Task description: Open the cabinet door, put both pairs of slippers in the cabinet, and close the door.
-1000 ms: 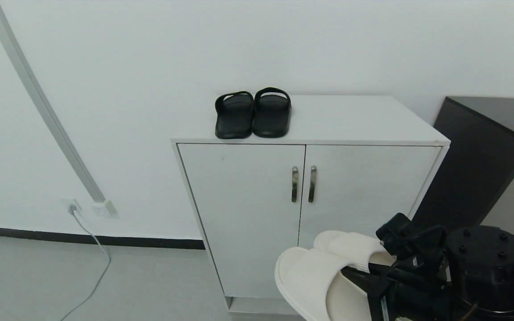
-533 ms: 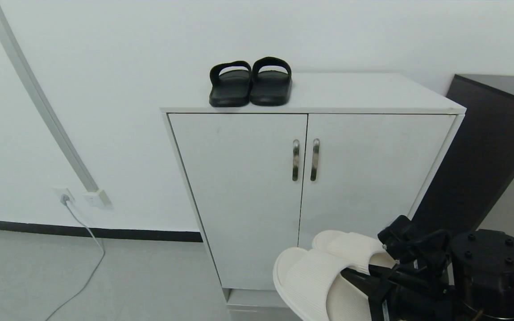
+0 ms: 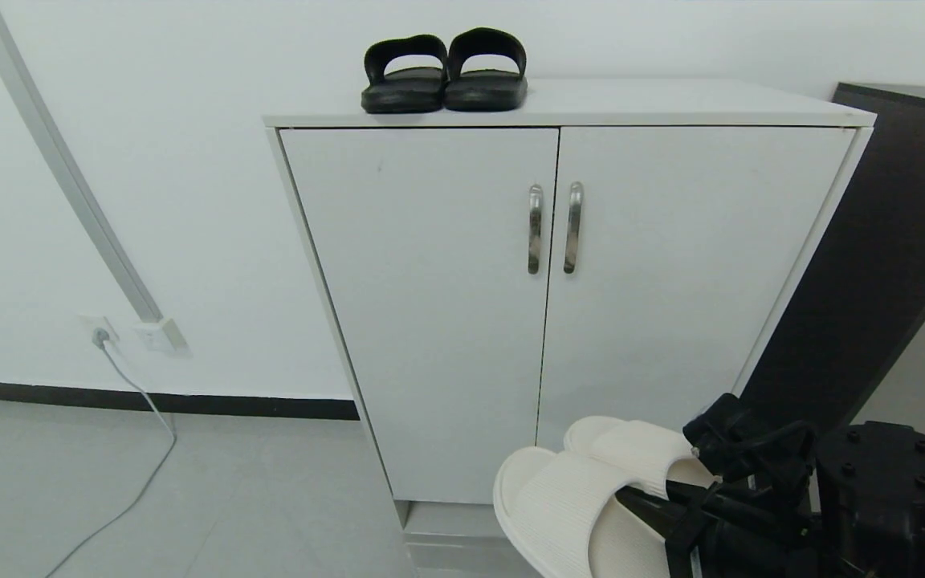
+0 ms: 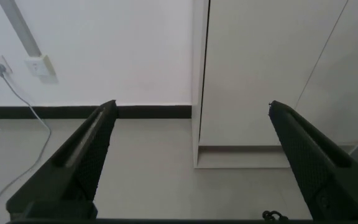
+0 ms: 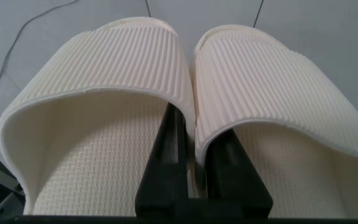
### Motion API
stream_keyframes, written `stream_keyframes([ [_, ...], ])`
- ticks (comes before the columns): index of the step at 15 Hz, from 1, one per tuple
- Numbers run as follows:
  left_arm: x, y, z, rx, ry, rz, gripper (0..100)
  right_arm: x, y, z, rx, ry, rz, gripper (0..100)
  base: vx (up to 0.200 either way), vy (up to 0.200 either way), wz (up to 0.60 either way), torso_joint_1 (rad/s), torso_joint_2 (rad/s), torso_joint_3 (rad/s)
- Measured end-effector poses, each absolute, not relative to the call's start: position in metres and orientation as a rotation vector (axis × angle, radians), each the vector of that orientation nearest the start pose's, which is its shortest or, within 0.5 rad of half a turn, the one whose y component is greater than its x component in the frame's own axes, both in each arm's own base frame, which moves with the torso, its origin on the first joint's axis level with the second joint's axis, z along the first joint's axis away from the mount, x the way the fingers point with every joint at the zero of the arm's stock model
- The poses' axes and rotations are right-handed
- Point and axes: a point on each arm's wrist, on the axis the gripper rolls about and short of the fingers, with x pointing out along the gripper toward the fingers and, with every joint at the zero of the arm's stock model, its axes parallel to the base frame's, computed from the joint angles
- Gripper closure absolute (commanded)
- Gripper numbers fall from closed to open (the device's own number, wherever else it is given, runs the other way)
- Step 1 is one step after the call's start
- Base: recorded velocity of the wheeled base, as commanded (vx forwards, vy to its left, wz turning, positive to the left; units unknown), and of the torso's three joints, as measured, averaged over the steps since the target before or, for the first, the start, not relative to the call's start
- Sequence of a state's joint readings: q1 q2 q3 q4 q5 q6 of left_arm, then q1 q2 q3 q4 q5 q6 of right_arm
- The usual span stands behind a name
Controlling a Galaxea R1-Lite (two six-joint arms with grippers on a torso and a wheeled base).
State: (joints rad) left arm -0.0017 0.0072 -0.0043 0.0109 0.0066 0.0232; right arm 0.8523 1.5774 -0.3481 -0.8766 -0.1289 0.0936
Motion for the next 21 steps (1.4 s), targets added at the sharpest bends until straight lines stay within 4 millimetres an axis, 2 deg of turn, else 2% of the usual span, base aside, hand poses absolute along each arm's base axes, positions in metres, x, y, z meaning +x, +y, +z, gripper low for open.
stream_keyframes([
  [7,-0.023,0.0,0.082,0.063,0.003,0.019,0,0.152,0.169,0.124,-0.081,0.354,0.699,100,0.0,0.0,0.0,-0.001,0.05,0.048],
  [9,-0.025,0.0,0.111,0.014,-0.04,0.007,0,0.152,0.169,0.125,-0.081,0.354,0.701,100,0.0,0.0,0.0,0.0,0.0,0.0],
  [11,-0.018,0.0,0.143,-0.021,-0.037,-0.027,0,0.152,0.17,0.125,-0.079,0.354,0.708,100,0.0,0.0,0.0,0.0,0.0,0.0],
  [15,0.034,-0.006,0.195,-0.091,-0.068,-0.195,0,0.153,0.171,0.126,-0.073,0.343,0.709,100,0.0,0.0,0.0,0.0,0.0,0.0],
  [18,0.077,-0.024,0.215,-0.119,-0.04,-0.347,0,0.153,0.171,0.126,-0.071,0.338,0.709,100,0.0,0.0,0.0,0.0,0.0,0.0],
  [21,0.106,-0.049,0.232,-0.124,-0.007,-0.471,0,0.153,0.171,0.126,-0.071,0.338,0.711,100,0.0,0.0,0.0,0.0,0.0,0.0],
])
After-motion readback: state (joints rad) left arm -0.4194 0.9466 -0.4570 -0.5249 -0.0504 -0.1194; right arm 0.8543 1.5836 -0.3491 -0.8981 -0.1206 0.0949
